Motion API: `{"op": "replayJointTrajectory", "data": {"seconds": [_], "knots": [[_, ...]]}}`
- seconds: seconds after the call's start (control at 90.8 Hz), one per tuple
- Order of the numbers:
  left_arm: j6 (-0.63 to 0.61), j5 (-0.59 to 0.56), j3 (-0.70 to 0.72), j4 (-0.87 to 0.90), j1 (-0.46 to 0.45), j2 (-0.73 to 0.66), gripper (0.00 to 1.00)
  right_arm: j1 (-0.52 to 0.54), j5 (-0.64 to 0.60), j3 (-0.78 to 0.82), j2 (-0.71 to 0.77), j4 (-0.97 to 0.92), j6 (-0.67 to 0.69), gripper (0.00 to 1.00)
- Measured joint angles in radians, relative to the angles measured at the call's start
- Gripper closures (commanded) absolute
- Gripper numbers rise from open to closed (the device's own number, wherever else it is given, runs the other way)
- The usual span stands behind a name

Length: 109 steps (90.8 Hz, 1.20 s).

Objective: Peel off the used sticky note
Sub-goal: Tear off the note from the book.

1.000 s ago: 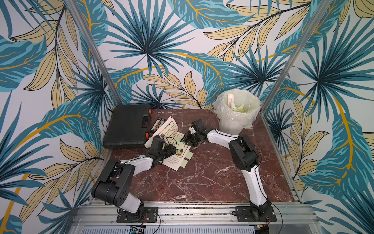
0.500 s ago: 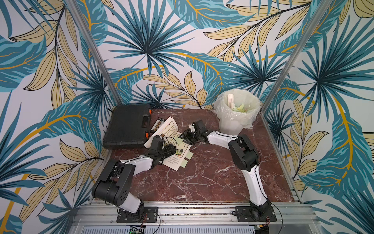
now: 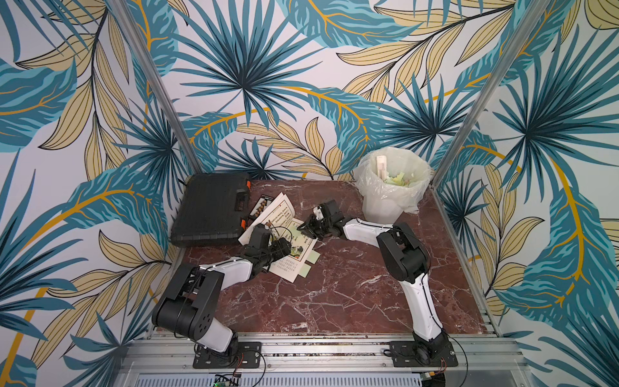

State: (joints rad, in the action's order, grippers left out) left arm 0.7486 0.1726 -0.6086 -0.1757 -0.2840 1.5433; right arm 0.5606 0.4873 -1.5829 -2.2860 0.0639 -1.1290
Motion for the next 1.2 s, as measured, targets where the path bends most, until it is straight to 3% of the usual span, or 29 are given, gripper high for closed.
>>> {"op": "replayJointTrajectory", "data": {"seconds": [0.154, 0.551, 0.958, 1.201], "knots": [[0.0, 0.0, 0.0, -0.008, 0.0, 0.006, 0.13, 0.0, -0.001, 0.019, 0.0, 0.003, 0.002, 1.0], [0.002, 0.008, 0.0, -0.023, 0.006, 0.013, 0.13, -0.004, -0.024, 0.047, 0.031, -0.055, 0.084, 1.0], [0.008, 0.015, 0.0, -0.03, 0.011, 0.016, 0.13, -0.044, -0.06, 0.148, 0.262, -0.119, 0.167, 1.0], [0.008, 0.019, 0.0, -0.038, 0.015, 0.021, 0.13, -0.079, -0.119, 0.156, 0.472, -0.281, 0.287, 1.0]]}}
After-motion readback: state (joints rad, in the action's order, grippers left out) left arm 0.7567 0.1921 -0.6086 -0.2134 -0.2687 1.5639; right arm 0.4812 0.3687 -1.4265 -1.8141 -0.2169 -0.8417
